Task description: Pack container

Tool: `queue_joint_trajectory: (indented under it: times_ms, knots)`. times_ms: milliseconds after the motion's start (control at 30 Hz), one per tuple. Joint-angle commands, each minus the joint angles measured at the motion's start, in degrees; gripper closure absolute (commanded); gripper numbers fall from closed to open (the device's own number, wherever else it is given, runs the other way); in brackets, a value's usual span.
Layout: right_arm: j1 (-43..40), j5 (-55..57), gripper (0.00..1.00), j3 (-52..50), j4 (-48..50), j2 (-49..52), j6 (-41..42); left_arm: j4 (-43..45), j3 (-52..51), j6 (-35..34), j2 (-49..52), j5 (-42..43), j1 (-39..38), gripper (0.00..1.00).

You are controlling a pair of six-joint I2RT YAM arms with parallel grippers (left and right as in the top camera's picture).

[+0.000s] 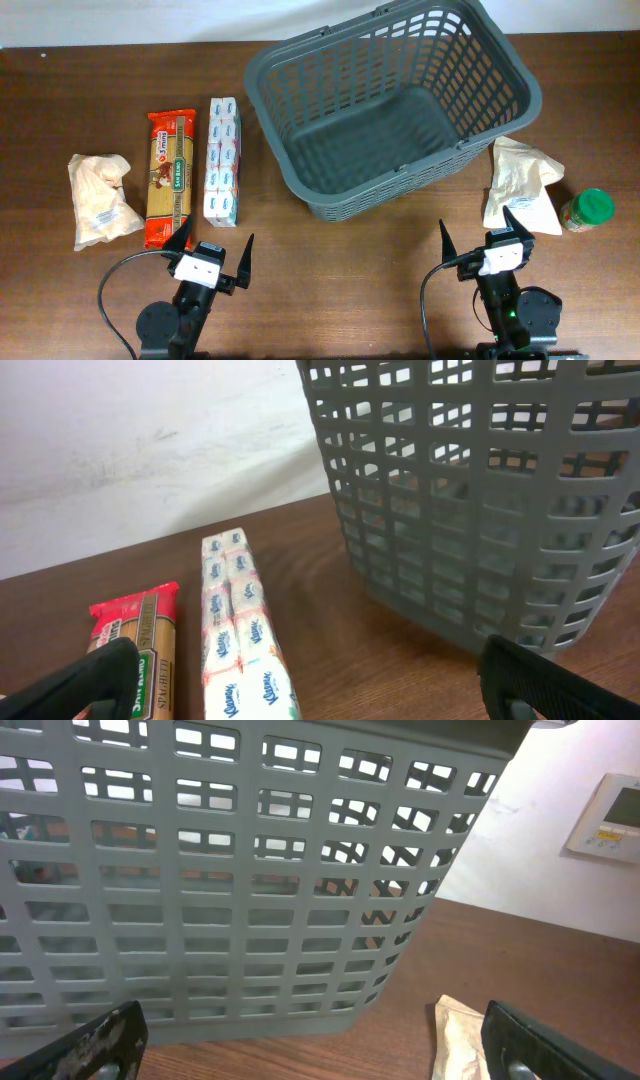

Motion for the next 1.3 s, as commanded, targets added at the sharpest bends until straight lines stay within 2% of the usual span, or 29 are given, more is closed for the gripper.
queue_joint_trajectory:
  times_ms: [0,633,733,800,867,900,1000,1100,1267]
  knots:
    - [0.4,0.5,0.01,-0.4,-0.2,-0.4,0.2,0.0,-0.3,-0.5,-0.4,-0.4,-0.3,0.01]
    - [0.4,0.5,0.01,-0.4,-0.2,-0.4,0.2,0.2,-0.3,-0.5,-0.4,-0.3,-0.3,0.01]
    - [0.4,0.4,0.01,-0.4,-0.2,-0.4,0.2,0.2,0.0,-0.7,-0.4,3.8,-0.3,0.01]
    - [0.4,0.2,0.01,-0.4,-0.2,-0.4,0.2,0.2,0.4,-3.8,-0.4,8.0,-0.3,0.01]
    - [0.5,-3.2,0.01,0.4,-0.3,-0.4,0.2,0.2,3.0,-13.6,-0.4,10.3,-0.3,0.01]
    - [0.5,-4.7,0.01,1.2,-0.3,-0.4,0.2,0.1,4.4,-15.8,-0.4,10.4,-0.3,0.01]
    - [0.5,-7.2,0.01,6.6,-1.0,-0.4,0.2,-3.1,11.0,-16.8,0.2,9.4,-0.3,0.01]
    - [0.5,-7.2,0.01,15.1,-9.5,-0.1,0.2,-9.7,18.3,-15.0,3.1,9.0,-0.3,0.01]
    - [0.5,-5.8,0.01,31.5,-30.5,3.9,0.2,-18.3,30.4,-14.2,11.1,6.6,-0.3,0.01]
